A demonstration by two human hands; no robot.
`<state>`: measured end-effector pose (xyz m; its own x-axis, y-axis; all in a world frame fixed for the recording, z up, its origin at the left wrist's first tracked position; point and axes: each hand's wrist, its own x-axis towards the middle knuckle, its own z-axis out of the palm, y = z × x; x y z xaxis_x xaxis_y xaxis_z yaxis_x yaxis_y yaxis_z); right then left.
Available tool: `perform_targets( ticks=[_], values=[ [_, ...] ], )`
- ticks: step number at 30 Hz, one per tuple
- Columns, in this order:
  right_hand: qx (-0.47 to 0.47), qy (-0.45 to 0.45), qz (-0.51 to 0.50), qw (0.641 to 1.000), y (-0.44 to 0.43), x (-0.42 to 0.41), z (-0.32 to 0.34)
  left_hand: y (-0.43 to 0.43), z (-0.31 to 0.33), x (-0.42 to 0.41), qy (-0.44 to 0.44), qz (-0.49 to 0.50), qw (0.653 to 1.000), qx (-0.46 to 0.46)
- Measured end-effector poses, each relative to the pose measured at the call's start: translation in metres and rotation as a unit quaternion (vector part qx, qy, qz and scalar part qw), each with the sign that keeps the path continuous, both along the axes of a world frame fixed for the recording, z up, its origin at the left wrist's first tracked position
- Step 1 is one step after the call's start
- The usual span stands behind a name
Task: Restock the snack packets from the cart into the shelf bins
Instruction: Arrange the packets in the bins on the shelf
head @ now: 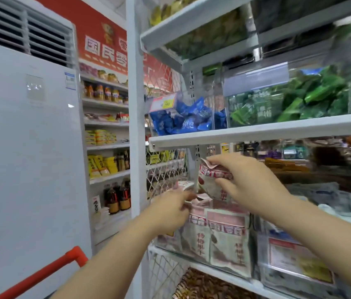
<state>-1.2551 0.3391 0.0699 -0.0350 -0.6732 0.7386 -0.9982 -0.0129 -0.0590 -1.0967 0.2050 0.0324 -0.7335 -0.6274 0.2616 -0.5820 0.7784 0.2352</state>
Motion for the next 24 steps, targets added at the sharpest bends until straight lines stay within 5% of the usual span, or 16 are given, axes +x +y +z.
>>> perform_targets(
  ticks=[5,15,24],
  values=[
    [0.033,-0.037,0.007,0.999,-0.023,-0.009,0.004,-0.018,0.000,-0.003,-0.083,-0.001,0.996,-0.039],
    [0.046,-0.018,0.011,0.999,-0.044,-0.010,-0.001,-0.031,-0.009,0.023,0.013,-0.096,0.993,-0.072],
    [0.113,-0.019,-0.013,0.993,-0.045,-0.016,0.010,-0.059,-0.013,0.027,0.048,-0.043,0.996,-0.067]
  ],
)
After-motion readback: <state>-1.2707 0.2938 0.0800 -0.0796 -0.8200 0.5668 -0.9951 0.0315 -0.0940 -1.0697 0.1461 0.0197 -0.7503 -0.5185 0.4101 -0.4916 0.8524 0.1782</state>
